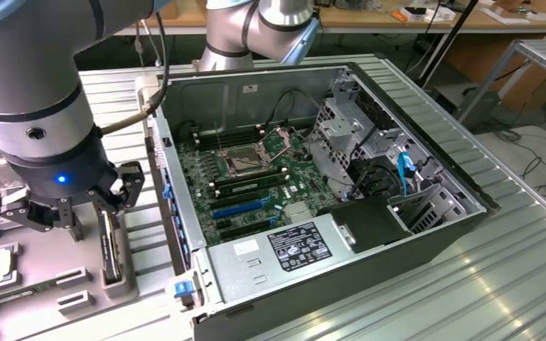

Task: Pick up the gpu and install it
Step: 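Pick up the gpu and move the gpu toward the slot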

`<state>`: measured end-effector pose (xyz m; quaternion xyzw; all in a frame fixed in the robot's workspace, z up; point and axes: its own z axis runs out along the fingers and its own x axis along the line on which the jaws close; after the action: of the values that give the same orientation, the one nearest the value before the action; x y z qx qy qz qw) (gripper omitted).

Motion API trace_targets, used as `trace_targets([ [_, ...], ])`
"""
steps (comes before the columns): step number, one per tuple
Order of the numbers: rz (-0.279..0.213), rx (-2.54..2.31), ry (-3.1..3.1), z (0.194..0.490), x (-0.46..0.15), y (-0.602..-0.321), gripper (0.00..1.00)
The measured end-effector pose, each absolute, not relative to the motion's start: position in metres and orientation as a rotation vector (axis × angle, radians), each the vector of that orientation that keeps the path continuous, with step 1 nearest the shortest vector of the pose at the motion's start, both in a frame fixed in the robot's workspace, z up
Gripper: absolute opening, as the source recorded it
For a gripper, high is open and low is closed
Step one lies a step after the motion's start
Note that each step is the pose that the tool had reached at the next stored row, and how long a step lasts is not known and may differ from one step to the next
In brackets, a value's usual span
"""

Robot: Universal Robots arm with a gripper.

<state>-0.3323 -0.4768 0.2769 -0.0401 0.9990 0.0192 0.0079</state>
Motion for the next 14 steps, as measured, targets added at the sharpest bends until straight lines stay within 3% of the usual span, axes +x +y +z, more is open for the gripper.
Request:
trace_targets([
  [14, 0.059, -0.011, 3.125, 0.245, -0.328, -0.479, 0.48],
])
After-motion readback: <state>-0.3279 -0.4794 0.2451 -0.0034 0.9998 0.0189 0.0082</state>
